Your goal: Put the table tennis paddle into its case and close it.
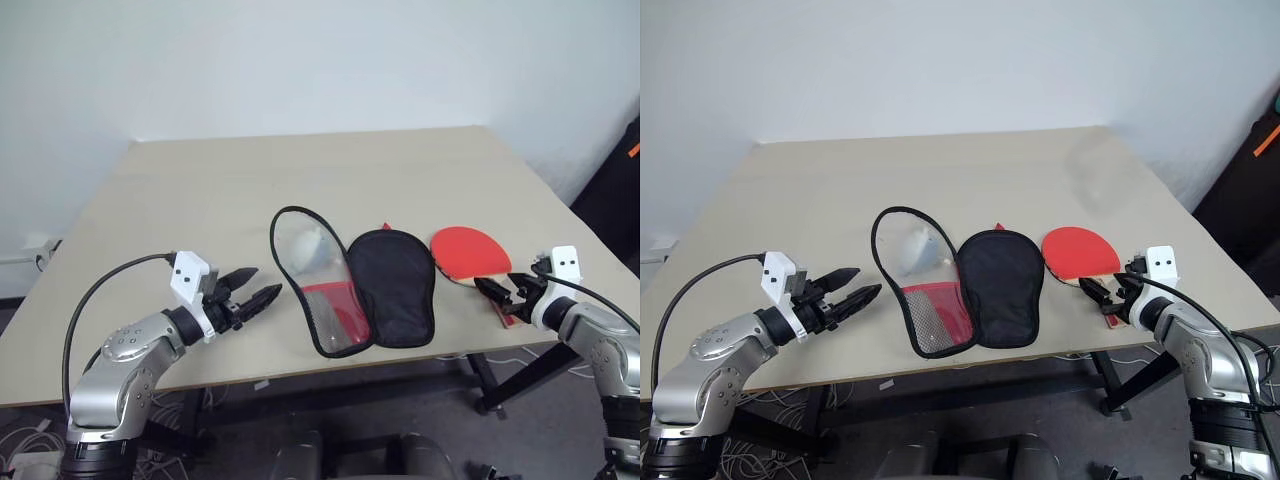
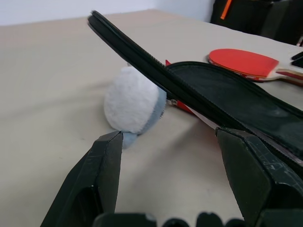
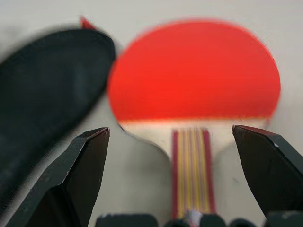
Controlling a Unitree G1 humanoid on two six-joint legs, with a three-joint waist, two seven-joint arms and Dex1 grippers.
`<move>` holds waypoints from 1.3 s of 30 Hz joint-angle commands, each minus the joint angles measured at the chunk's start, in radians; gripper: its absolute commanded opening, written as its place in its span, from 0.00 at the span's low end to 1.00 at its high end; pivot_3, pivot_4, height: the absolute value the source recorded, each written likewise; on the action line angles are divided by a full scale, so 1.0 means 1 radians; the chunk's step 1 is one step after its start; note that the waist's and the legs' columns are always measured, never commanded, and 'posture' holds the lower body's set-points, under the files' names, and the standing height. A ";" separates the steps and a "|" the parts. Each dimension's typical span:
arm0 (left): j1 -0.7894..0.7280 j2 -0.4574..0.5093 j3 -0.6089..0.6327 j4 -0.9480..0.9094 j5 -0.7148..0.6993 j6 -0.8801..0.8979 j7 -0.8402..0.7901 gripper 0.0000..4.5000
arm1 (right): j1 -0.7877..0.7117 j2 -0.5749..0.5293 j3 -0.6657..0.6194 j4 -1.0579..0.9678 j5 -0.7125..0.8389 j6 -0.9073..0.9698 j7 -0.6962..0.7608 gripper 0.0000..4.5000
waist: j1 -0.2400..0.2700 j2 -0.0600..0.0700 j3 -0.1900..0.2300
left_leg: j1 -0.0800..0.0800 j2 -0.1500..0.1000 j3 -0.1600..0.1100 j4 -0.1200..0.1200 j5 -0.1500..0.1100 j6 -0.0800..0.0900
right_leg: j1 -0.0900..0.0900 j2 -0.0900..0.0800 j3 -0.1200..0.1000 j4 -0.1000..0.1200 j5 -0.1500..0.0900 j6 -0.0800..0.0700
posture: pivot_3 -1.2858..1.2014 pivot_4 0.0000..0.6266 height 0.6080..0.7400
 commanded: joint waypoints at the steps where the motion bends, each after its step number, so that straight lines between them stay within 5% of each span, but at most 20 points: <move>1: -0.005 0.029 0.003 -0.046 -0.025 0.001 -0.035 0.74 | -0.039 -0.029 -0.005 0.008 -0.010 0.018 0.016 0.99 | 0.000 0.000 0.000 | 0.000 0.000 0.000 0.000 0.000 0.000 | 0.000 0.000 0.000 0.000 0.000 0.000 | 0.52 0.00 0.88; 21: -0.053 0.111 -0.031 -0.137 -0.121 0.036 -0.181 0.74 | -0.109 0.017 0.069 0.122 -0.104 0.028 0.006 0.99 | -0.001 0.000 0.000 | 0.002 0.001 0.000 0.002 0.001 -0.001 | 0.001 0.001 0.000 0.002 0.001 -0.001 | 0.52 0.00 0.88; 24: -0.062 0.112 -0.043 -0.139 -0.116 0.040 -0.182 0.74 | -0.107 0.029 0.083 0.130 -0.127 0.016 -0.006 0.87 | -0.001 -0.001 -0.001 | 0.002 0.001 0.000 0.002 0.001 -0.001 | 0.001 0.001 0.000 0.002 0.001 -0.001 | 0.52 0.00 0.88; 33: -0.066 0.117 -0.046 -0.138 -0.116 0.045 -0.185 0.74 | -0.094 0.021 0.107 0.123 -0.136 0.049 0.024 0.26 | -0.019 -0.007 -0.004 | 0.003 0.002 0.000 0.003 0.001 -0.001 | 0.002 0.001 0.000 0.002 0.004 -0.002 | 0.52 0.00 0.88; 39: -0.073 0.119 -0.056 -0.126 -0.111 0.040 -0.184 0.74 | -0.097 0.014 0.113 0.119 -0.137 0.090 0.030 0.26 | -0.019 -0.007 -0.005 | 0.003 0.003 -0.001 0.003 0.001 0.000 | 0.002 0.001 -0.001 0.002 0.005 -0.003 | 0.52 0.00 0.88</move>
